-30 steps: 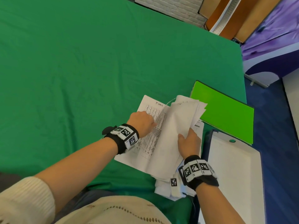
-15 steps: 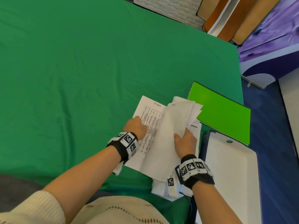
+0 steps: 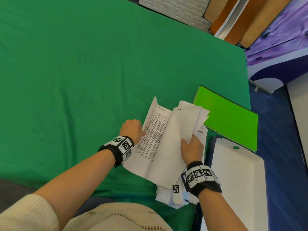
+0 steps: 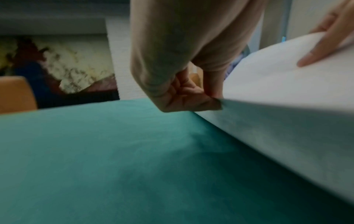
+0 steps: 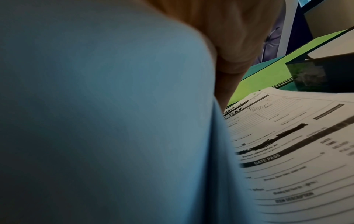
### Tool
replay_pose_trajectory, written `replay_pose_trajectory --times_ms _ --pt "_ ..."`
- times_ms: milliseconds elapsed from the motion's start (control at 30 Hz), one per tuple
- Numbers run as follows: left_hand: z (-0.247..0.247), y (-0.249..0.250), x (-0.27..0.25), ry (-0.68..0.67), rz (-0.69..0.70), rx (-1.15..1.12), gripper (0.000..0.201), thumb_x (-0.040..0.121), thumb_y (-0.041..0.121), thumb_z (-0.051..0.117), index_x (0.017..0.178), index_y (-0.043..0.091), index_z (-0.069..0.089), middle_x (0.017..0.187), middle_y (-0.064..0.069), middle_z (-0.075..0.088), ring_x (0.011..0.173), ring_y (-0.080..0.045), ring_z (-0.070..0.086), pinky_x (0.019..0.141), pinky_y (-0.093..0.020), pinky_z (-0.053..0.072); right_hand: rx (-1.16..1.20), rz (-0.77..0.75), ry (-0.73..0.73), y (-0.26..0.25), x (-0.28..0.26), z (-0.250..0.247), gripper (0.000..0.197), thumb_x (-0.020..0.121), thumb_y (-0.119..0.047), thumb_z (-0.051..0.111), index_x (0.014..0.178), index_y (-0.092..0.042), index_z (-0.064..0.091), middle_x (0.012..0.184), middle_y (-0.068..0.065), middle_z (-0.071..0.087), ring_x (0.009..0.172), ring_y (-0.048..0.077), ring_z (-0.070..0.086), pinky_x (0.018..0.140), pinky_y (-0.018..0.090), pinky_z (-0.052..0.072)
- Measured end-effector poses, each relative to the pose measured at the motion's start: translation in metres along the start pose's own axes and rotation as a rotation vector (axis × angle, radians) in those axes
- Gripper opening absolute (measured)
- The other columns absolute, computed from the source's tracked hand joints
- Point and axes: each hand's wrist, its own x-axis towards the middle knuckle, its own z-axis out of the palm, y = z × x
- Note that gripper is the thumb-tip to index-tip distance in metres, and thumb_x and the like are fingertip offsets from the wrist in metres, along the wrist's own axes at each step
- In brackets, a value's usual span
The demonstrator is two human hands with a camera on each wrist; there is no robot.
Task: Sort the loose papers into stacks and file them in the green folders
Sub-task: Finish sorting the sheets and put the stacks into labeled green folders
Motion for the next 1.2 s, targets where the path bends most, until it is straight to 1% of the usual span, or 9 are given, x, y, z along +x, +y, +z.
replay_pose_trajectory --times_ms 167,300,433,600,700,800,933,1067,1200 --pt "-0.005 0.008 -0.011 -0.060 0.170 0.680 0.024 0.103 0.025 0.043 0.098 0.012 0.062 0.064 0.003 0.044 0.059 -0.014 0.051 0.054 -0.027 0.045 -0.006 -0.004 0.012 -0.001 0.000 -0.001 0.030 0.096 -0.016 0.054 0.120 0.001 0.057 0.121 0.020 0.062 0.112 0.035 0.056 0.096 0.036 0.044" --pt "-0.012 0.024 -0.021 -0.069 0.255 0.843 0.018 0.102 0.017 0.041 0.095 0.016 0.058 0.061 0.004 0.038 0.049 -0.010 0.040 0.048 -0.025 0.037 -0.018 -0.019 0.016 -0.001 -0.001 0.000 0.030 0.096 -0.016 0.054 0.120 0.001 0.057 0.120 0.020 0.062 0.111 0.035 0.057 0.093 0.034 0.044" --pt "-0.005 0.032 -0.025 -0.026 0.283 0.769 0.031 0.101 0.019 0.048 0.071 0.015 0.042 0.059 0.003 0.038 0.047 -0.012 0.037 0.050 -0.026 0.038 -0.024 -0.023 0.012 -0.004 -0.002 0.001 0.029 0.096 -0.017 0.054 0.119 0.001 0.057 0.119 0.020 0.062 0.110 0.035 0.057 0.093 0.034 0.044" --pt "0.008 0.035 -0.024 -0.005 0.345 0.519 0.034 0.098 0.025 0.047 0.067 0.014 0.053 0.070 0.000 0.049 0.057 -0.019 0.048 0.053 -0.028 0.037 -0.022 -0.025 0.022 -0.003 -0.003 -0.001 0.029 0.096 -0.015 0.054 0.119 0.003 0.058 0.118 0.021 0.063 0.110 0.035 0.057 0.091 0.032 0.043" --pt "0.015 0.027 -0.021 -0.193 0.393 0.188 0.030 0.094 0.044 0.052 0.090 0.022 0.072 0.104 0.002 0.054 0.096 -0.021 0.053 0.084 -0.040 0.044 -0.023 -0.011 0.028 -0.001 -0.002 -0.001 0.029 0.095 -0.016 0.055 0.118 0.001 0.058 0.120 0.021 0.062 0.111 0.036 0.056 0.093 0.036 0.044" --pt "0.021 0.022 -0.019 -0.378 0.359 -0.156 0.032 0.094 0.050 0.052 0.100 0.028 0.075 0.109 0.009 0.059 0.110 -0.017 0.055 0.098 -0.044 0.041 -0.034 -0.004 0.029 -0.001 -0.003 -0.001 0.030 0.095 -0.017 0.055 0.119 0.002 0.058 0.120 0.021 0.062 0.113 0.037 0.056 0.094 0.037 0.043" --pt "0.024 0.012 -0.013 -0.014 -0.084 0.024 0.046 0.097 0.047 0.048 0.129 0.014 0.052 0.133 -0.009 0.047 0.122 -0.026 0.047 0.101 -0.046 0.043 -0.025 -0.002 0.030 -0.003 -0.003 -0.001 0.028 0.095 -0.016 0.055 0.116 0.003 0.058 0.117 0.021 0.062 0.110 0.035 0.057 0.090 0.033 0.043" --pt "0.018 -0.006 -0.003 0.008 -0.295 -0.062 0.043 0.094 0.028 0.061 0.122 0.001 0.044 0.121 -0.015 0.049 0.108 -0.030 0.053 0.083 -0.034 0.046 -0.015 0.014 0.027 -0.001 -0.002 -0.001 0.028 0.095 -0.017 0.054 0.117 0.001 0.059 0.119 0.020 0.062 0.110 0.035 0.057 0.093 0.035 0.044" --pt "0.019 -0.014 0.007 -0.005 -0.169 -0.068 0.031 0.092 0.028 0.065 0.073 0.007 0.051 0.070 -0.006 0.054 0.063 -0.022 0.052 0.058 -0.030 0.048 -0.022 0.015 0.025 -0.002 -0.002 0.000 0.029 0.095 -0.017 0.054 0.119 0.000 0.058 0.120 0.020 0.062 0.112 0.035 0.056 0.094 0.036 0.044"
